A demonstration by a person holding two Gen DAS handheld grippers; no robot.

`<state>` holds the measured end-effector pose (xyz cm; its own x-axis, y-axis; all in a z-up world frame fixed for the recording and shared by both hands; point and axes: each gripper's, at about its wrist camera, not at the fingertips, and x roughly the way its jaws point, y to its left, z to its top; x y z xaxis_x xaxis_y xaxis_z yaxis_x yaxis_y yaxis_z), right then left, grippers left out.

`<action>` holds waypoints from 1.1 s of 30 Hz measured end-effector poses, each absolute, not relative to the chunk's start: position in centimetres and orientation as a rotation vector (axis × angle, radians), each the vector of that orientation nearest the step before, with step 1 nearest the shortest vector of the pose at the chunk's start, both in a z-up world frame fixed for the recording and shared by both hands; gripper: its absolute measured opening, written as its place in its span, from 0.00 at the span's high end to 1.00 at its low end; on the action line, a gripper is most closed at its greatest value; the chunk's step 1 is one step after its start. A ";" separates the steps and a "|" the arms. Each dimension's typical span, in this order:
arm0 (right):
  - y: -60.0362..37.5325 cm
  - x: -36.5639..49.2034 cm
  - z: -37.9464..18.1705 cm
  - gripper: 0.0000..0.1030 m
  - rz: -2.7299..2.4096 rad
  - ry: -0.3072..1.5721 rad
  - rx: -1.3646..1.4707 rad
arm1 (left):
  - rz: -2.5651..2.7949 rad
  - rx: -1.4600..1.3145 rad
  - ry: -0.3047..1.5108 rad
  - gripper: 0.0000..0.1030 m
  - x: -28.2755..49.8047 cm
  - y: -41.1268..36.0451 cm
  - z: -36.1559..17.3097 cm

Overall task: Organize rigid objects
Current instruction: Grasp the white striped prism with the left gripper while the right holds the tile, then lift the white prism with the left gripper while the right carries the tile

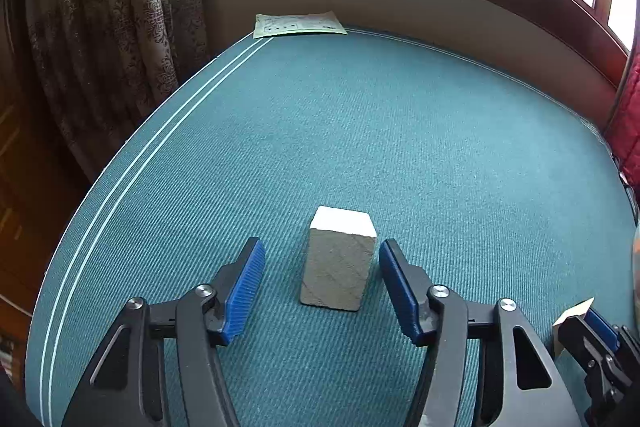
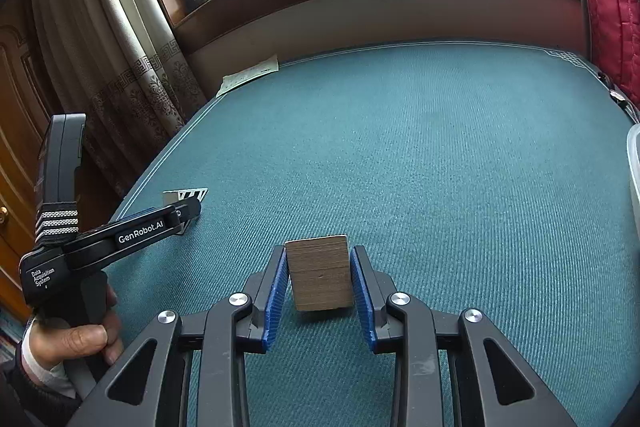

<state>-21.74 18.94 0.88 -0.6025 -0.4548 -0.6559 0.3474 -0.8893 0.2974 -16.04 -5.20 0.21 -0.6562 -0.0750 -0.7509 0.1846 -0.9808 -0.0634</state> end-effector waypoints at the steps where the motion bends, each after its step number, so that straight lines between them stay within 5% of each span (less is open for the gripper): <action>1: 19.0 -21.8 0.9 0.68 -2.461 -0.193 1.064 | -2.736 1.229 0.195 0.47 -16.3 -5.0 0.2; 15: 19.0 -22.0 0.8 0.68 -2.460 -0.201 1.081 | -2.791 1.219 0.149 0.70 -16.6 -4.1 0.0; 33: 19.2 -21.3 1.4 0.68 -2.515 -0.198 1.044 | -2.854 1.196 0.172 0.70 -15.2 -2.9 0.6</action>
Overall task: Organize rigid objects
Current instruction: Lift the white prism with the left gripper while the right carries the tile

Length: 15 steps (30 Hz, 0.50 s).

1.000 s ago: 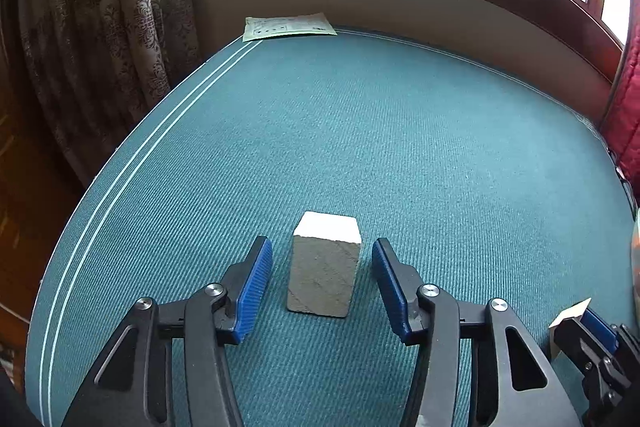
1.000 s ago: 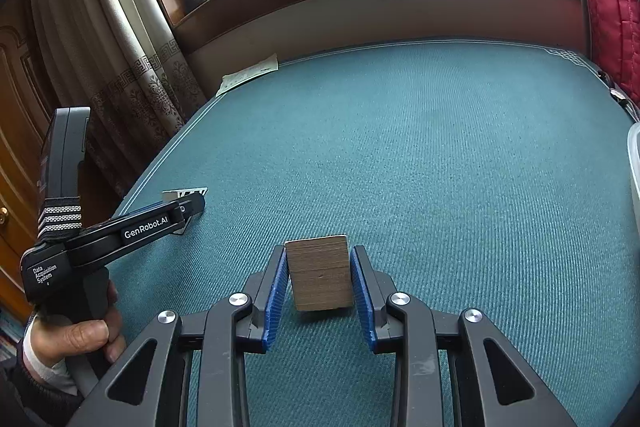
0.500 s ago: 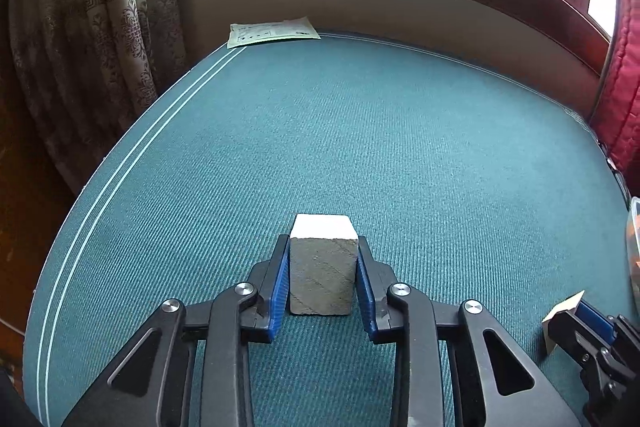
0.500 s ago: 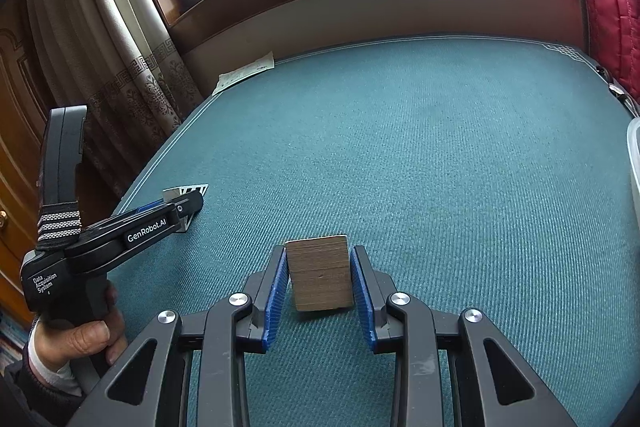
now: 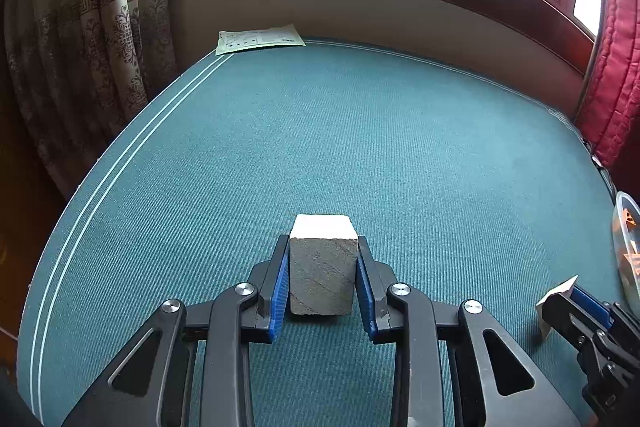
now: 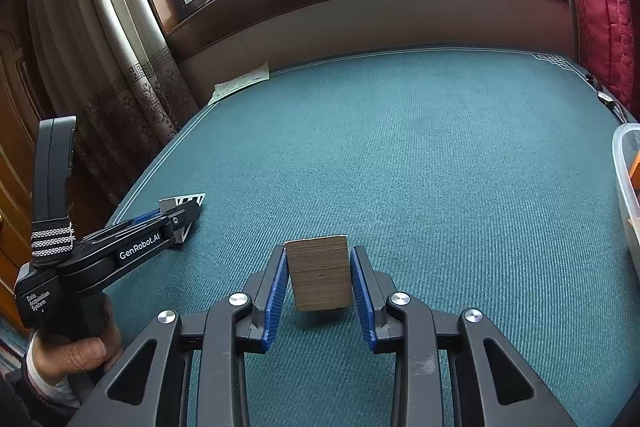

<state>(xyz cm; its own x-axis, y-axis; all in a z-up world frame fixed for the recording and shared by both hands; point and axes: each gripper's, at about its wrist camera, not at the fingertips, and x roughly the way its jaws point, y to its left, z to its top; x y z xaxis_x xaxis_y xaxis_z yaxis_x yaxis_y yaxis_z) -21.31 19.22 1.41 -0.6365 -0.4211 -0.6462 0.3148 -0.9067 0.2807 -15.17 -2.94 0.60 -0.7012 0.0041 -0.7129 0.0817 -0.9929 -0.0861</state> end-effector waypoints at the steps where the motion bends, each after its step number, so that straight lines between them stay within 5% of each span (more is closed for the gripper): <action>1: 19.3 -21.2 1.5 0.68 -2.519 -0.199 1.045 | -2.858 1.197 0.173 0.70 -15.1 -2.8 0.6; 15: 21.6 -19.5 2.0 0.68 -2.576 -0.243 1.058 | -2.929 1.196 0.152 0.70 -13.7 -0.9 1.8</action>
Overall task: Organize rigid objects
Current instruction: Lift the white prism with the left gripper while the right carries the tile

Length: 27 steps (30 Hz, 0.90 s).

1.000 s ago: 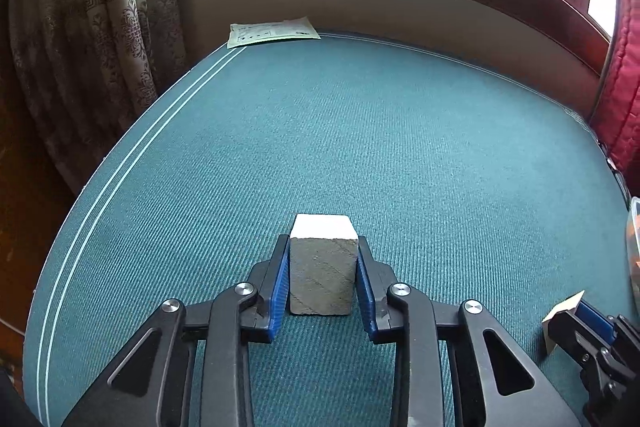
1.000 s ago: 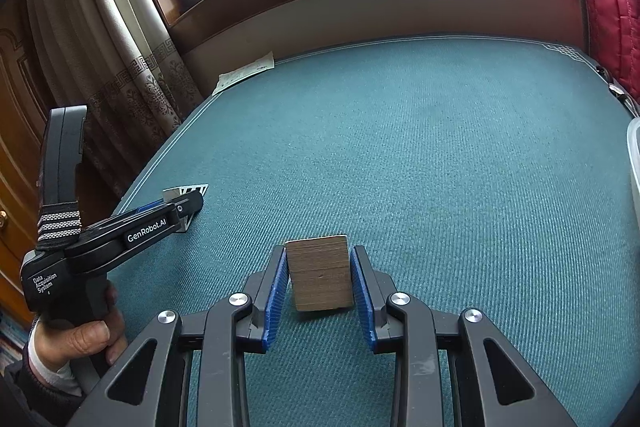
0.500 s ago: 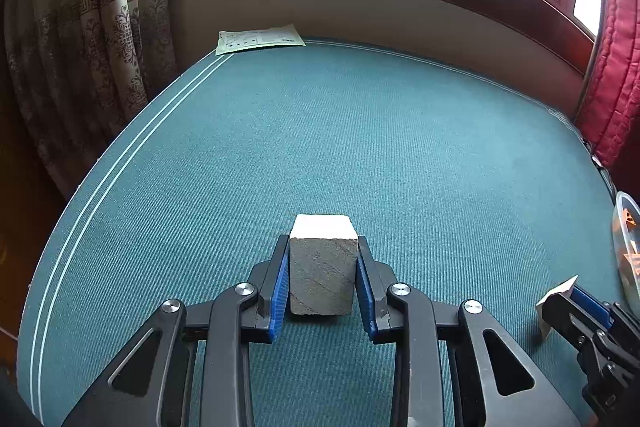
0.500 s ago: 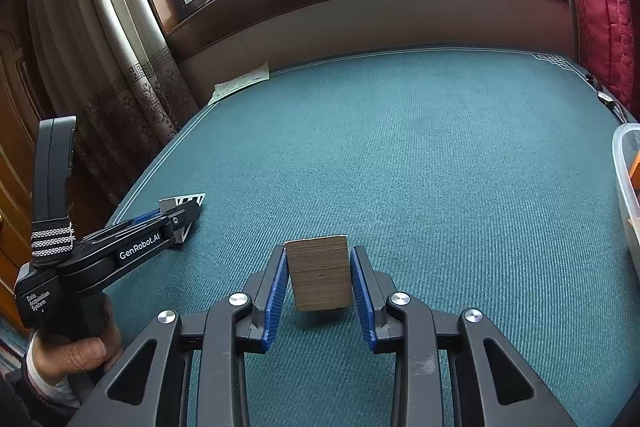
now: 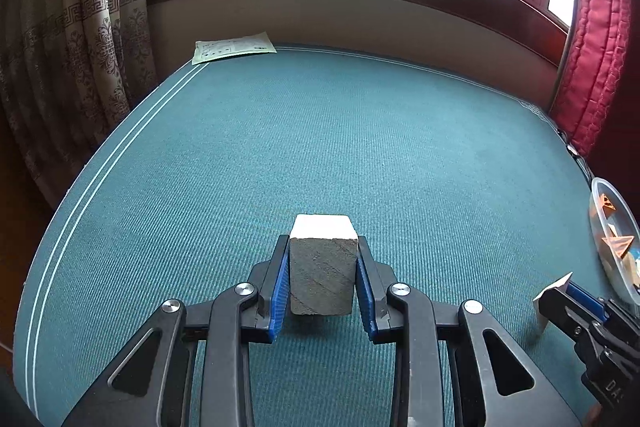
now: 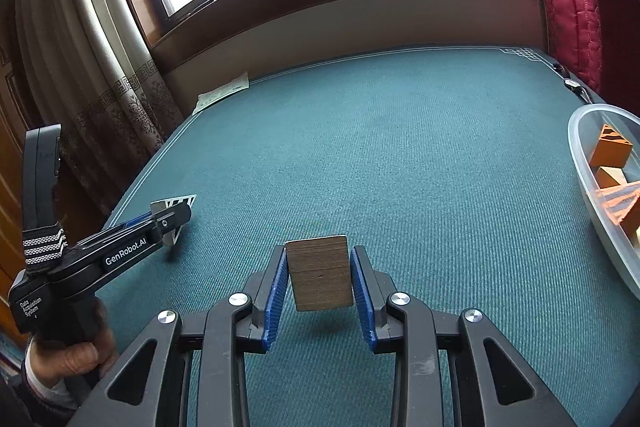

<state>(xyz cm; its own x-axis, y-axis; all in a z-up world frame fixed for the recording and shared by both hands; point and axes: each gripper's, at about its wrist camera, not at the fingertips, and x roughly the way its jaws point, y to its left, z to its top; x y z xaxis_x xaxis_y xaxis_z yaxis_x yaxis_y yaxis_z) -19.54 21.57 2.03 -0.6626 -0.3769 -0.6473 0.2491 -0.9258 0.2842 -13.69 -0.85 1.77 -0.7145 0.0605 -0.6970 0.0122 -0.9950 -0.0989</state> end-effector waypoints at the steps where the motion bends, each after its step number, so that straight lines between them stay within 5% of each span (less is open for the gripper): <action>1: 21.7 -19.4 2.0 0.68 -2.578 -0.244 1.060 | 2.878 -1.176 -0.147 0.70 -13.7 -0.7 1.8; 27: 30.0 -16.3 3.8 0.68 -2.769 -0.387 1.007 | 2.757 -1.124 -0.050 0.70 -10.8 4.9 3.6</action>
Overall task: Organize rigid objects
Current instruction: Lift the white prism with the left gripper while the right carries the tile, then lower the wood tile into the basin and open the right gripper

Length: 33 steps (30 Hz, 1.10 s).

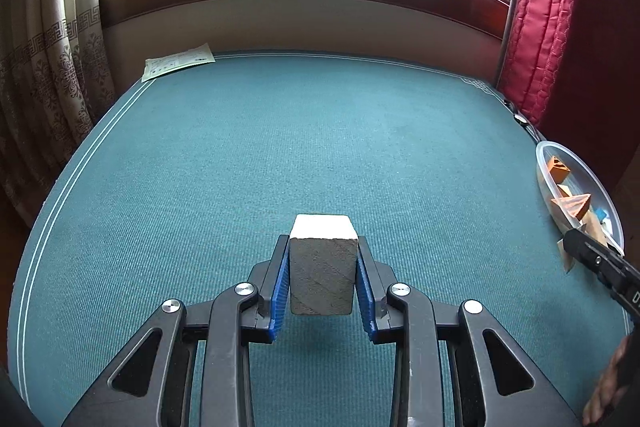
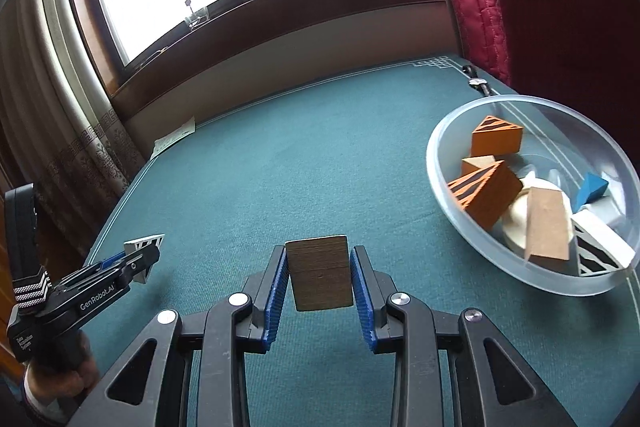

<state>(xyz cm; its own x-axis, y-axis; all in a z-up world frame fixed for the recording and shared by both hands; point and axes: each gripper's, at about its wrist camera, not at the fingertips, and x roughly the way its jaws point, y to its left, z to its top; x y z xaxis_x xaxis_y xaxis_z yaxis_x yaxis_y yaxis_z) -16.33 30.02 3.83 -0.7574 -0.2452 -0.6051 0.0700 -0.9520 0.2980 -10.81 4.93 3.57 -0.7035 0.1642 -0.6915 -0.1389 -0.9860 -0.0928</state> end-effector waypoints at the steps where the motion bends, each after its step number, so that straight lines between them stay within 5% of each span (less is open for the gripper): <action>1: 30.7 -16.2 4.0 0.68 -2.787 -0.397 0.999 | 2.750 -1.121 -0.044 0.70 -10.8 5.3 3.7; 28: 43.8 -15.6 4.9 0.68 -3.060 -0.578 0.960 | 2.608 -1.047 0.144 0.70 -9.2 14.8 5.9; 33: 44.8 -15.5 4.6 0.60 -3.075 -0.588 0.977 | 2.568 -1.036 0.168 0.70 -9.0 16.6 6.3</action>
